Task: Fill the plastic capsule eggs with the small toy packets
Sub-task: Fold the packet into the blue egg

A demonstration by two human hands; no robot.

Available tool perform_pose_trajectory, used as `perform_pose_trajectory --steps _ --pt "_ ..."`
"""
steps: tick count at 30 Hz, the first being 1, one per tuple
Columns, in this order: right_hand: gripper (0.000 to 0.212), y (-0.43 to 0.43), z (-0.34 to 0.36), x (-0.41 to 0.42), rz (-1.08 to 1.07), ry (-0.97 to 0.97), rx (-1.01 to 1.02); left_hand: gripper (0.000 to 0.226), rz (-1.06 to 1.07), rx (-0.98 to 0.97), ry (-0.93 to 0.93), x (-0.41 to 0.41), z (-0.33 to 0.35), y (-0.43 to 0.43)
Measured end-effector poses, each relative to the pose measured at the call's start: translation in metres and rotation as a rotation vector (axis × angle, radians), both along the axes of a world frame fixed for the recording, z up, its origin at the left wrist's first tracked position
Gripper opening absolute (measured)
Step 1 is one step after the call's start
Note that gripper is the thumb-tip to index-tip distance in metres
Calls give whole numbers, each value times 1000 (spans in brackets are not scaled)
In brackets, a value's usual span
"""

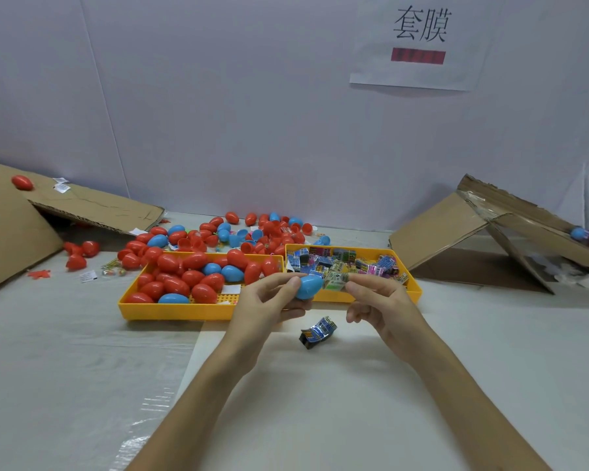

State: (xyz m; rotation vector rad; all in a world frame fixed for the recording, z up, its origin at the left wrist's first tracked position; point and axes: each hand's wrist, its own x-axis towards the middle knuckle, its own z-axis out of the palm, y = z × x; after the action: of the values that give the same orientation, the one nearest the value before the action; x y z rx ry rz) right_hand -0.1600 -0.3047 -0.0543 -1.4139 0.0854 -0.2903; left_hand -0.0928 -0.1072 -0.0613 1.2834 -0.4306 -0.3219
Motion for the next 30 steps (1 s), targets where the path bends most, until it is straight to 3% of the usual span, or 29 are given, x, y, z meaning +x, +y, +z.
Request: perform_pose_trajectory --steps 10,20,30 --pt "38 2 -3 0 33 18 -84 18 -38 76 -4 0 -3 -2" --pt "12 2 -6 0 -2 -74 -308 21 -138 123 -39 -3 -3 -2" --pt "15 7 0 -2 -64 -141 -327 21 -106 126 -20 -1 -5 -3"
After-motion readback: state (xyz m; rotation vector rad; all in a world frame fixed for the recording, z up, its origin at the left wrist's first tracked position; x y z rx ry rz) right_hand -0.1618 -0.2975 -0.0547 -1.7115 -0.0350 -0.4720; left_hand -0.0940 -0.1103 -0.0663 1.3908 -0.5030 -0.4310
